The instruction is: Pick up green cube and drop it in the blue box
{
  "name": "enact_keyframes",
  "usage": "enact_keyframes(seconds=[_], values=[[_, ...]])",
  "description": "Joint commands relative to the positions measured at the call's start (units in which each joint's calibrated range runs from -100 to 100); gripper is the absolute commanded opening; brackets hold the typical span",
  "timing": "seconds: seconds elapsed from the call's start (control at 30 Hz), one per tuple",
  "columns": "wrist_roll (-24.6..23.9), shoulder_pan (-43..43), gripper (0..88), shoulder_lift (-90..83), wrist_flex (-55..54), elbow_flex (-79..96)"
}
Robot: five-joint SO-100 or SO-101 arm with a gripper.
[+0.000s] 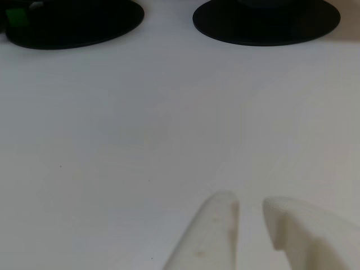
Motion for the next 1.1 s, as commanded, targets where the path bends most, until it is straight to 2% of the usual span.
enact_keyframes(seconds=[0.0,0.7,1.07], values=[[0.15,-0.13,0.8,-0.88,-0.70,0.09],[0.39,0.67,0.8,-0.80,-0.70,0.00],[0.39,20.90,0.8,-0.80,-0.70,0.00]])
